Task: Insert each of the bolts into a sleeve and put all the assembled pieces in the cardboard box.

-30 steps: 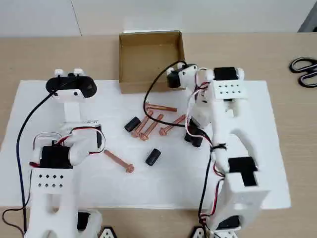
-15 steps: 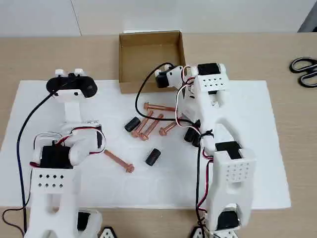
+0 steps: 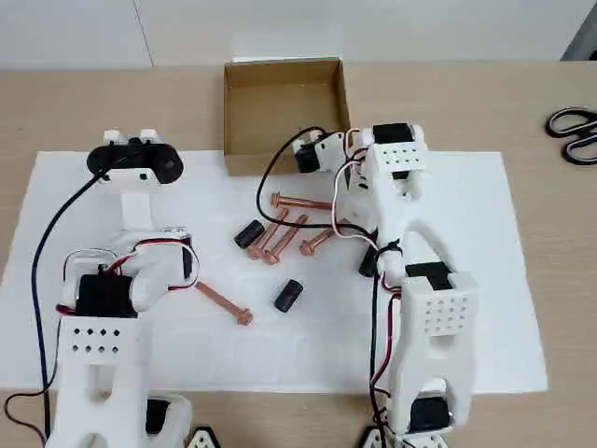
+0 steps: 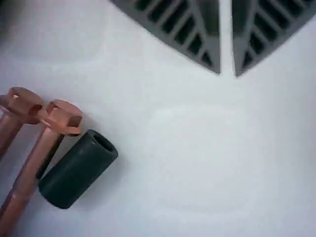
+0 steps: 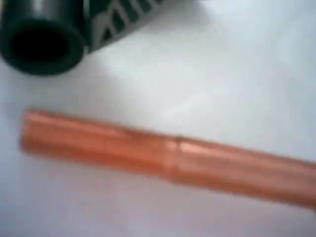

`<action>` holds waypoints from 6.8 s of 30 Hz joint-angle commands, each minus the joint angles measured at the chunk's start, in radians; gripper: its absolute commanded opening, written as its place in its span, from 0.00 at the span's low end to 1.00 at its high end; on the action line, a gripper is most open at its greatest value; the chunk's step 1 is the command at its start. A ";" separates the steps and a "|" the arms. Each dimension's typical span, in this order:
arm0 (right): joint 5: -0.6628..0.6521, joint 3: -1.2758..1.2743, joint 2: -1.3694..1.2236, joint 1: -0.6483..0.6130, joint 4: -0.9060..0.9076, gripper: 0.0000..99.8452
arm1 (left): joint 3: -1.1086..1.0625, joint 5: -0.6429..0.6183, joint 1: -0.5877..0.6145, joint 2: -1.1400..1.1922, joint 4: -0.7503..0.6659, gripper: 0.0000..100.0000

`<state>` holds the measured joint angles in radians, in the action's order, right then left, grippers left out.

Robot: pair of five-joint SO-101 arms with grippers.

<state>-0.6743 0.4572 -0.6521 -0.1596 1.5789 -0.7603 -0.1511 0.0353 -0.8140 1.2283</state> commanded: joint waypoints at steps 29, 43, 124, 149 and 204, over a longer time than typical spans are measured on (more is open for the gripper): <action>0.000 0.028 -0.125 -0.007 0.004 0.01 | 0.048 0.000 -0.199 0.002 -0.002 0.01; 0.187 0.190 0.206 0.012 0.104 0.01 | 0.050 0.000 -0.199 0.002 -0.002 0.01; 0.838 -1.878 1.847 0.114 -1.021 0.00 | 0.567 1.699 -0.048 0.499 0.503 0.01; 0.838 -1.880 1.847 0.305 -1.078 0.00 | 0.568 1.800 -0.261 0.905 0.525 0.01; 0.835 -1.878 1.847 0.300 -1.086 0.00 | 0.538 1.662 -0.292 0.914 0.519 0.18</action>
<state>0.1542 -1.4331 1.1722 0.1335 0.5186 -0.2616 1.3326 -0.2578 0.1051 1.7269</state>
